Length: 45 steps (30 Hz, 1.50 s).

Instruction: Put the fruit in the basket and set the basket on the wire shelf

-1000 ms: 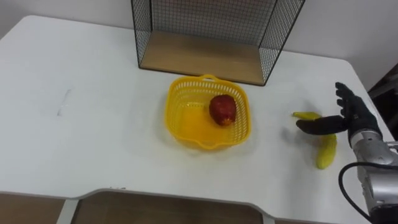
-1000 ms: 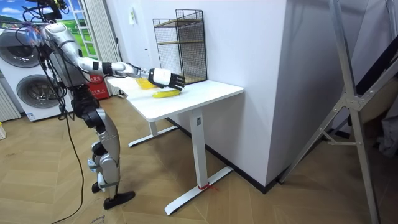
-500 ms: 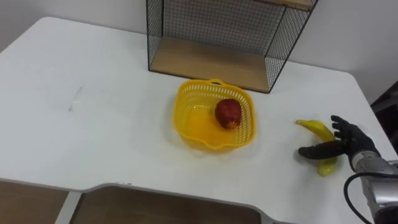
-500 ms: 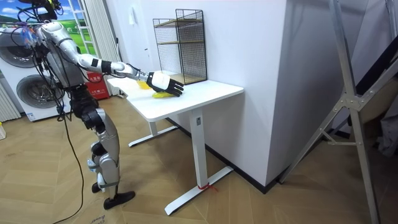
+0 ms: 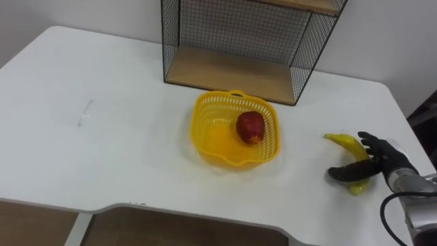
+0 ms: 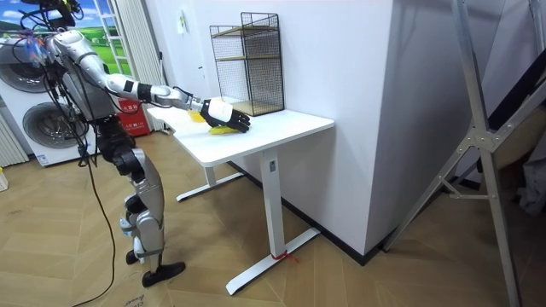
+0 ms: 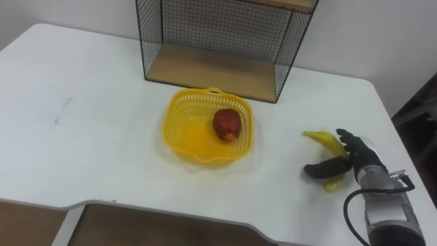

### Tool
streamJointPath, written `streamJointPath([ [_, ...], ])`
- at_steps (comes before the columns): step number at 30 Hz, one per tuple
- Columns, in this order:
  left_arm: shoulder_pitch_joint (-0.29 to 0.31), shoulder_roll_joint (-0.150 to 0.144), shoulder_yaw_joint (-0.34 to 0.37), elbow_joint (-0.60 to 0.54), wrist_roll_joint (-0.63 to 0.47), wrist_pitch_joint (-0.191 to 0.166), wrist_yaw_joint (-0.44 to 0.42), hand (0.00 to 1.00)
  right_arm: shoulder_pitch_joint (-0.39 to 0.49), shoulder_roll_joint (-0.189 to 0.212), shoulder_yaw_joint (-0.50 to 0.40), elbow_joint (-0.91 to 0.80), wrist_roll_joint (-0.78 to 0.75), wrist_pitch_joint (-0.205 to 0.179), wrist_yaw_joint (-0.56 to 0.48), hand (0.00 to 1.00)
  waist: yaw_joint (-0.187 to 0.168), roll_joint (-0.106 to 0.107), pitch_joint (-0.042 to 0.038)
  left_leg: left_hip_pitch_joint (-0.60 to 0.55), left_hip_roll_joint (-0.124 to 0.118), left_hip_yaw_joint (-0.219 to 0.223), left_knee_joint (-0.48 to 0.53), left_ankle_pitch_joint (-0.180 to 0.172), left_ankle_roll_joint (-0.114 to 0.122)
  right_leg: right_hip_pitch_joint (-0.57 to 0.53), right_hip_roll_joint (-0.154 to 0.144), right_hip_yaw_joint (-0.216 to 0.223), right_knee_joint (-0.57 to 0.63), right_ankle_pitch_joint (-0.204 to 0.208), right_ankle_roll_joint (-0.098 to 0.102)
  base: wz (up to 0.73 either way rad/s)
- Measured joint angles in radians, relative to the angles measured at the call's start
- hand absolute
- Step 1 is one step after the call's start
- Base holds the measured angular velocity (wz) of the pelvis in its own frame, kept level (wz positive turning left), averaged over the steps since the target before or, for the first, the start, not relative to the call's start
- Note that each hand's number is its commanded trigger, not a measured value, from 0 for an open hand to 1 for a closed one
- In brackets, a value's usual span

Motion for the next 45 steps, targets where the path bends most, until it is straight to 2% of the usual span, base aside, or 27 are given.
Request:
streamJointPath([
  [7, 0.002, 0.000, 0.001, 0.014, 0.001, -0.004, 0.000, 0.00, 0.008, 0.001, 0.000, 0.017, -0.026, 0.000, 0.014, 0.00, 0.003, -0.005, -0.0007, 0.017, 0.000, -0.002, 0.001, 0.000, 0.000, 0.020, 0.001, -0.003, -0.017, 0.000, 0.000, 0.00],
  [10, 0.004, 0.002, 0.001, 0.013, 0.002, -0.004, -0.003, 0.00, 0.008, 0.001, 0.000, 0.034, -0.026, 0.000, 0.015, 0.00, 0.010, -0.012, -0.0037, 0.018, 0.000, -0.003, 0.001, 0.000, 0.000, 0.022, 0.001, -0.004, -0.016, 0.000, 0.000, 0.00],
  [11, 0.003, 0.002, 0.001, 0.013, 0.002, -0.004, -0.004, 0.00, 0.008, 0.001, 0.000, 0.042, -0.026, 0.000, 0.015, 0.13, 0.016, -0.015, -0.0026, 0.023, 0.000, -0.003, 0.001, 0.000, 0.000, 0.026, 0.001, -0.004, -0.016, 0.000, 0.000, 0.00],
  [12, 0.002, 0.002, 0.001, 0.013, 0.002, -0.004, -0.004, 0.00, 0.010, 0.001, 0.000, 0.044, -0.026, 0.000, 0.015, 0.56, 0.019, -0.015, -0.0027, 0.026, 0.000, -0.003, 0.001, 0.000, 0.000, 0.030, 0.001, -0.004, -0.016, 0.000, 0.000, 0.00],
  [13, 0.000, 0.003, 0.001, 0.013, 0.002, -0.005, -0.008, 0.00, 0.015, 0.001, 0.000, 0.045, -0.027, 0.001, 0.015, 0.81, 0.025, -0.016, -0.0026, 0.028, 0.000, -0.003, 0.001, 0.000, 0.000, 0.031, 0.000, -0.004, -0.017, 0.000, 0.001, 0.00],
  [14, -0.001, 0.003, 0.001, 0.013, 0.002, -0.005, -0.014, 0.00, 0.017, 0.001, 0.000, 0.045, -0.027, 0.001, 0.015, 1.00, 0.027, -0.016, -0.0026, 0.029, 0.000, -0.004, 0.000, 0.000, 0.000, 0.033, 0.000, -0.005, -0.018, 0.000, 0.001, 0.00],
  [21, -0.022, 0.013, -0.002, 0.033, 0.002, -0.005, -0.014, 0.00, 0.028, -0.008, 0.031, 0.045, -0.068, 0.001, -0.072, 1.00, 0.033, -0.013, -0.0030, 0.028, 0.001, -0.009, -0.003, -0.001, 0.000, 0.044, 0.003, -0.010, -0.018, 0.000, 0.001, 0.03],
  [29, -0.035, 0.015, -0.023, 0.041, 0.002, -0.005, -0.014, 0.00, 0.056, -0.046, 0.061, 0.047, -0.159, 0.003, -0.154, 1.00, 0.048, -0.002, -0.0074, 0.028, 0.002, -0.020, -0.009, -0.001, -0.001, 0.054, 0.004, -0.024, -0.031, 0.001, 0.001, 0.03],
  [45, -0.052, 0.015, -0.045, 0.040, 0.002, -0.011, -0.005, 0.00, 0.075, -0.039, 0.064, 0.038, -0.136, -0.003, -0.192, 1.00, 0.049, 0.003, -0.0050, 0.032, 0.002, -0.020, -0.019, -0.002, -0.002, 0.062, 0.005, -0.023, -0.030, 0.003, 0.002, 0.00],
])
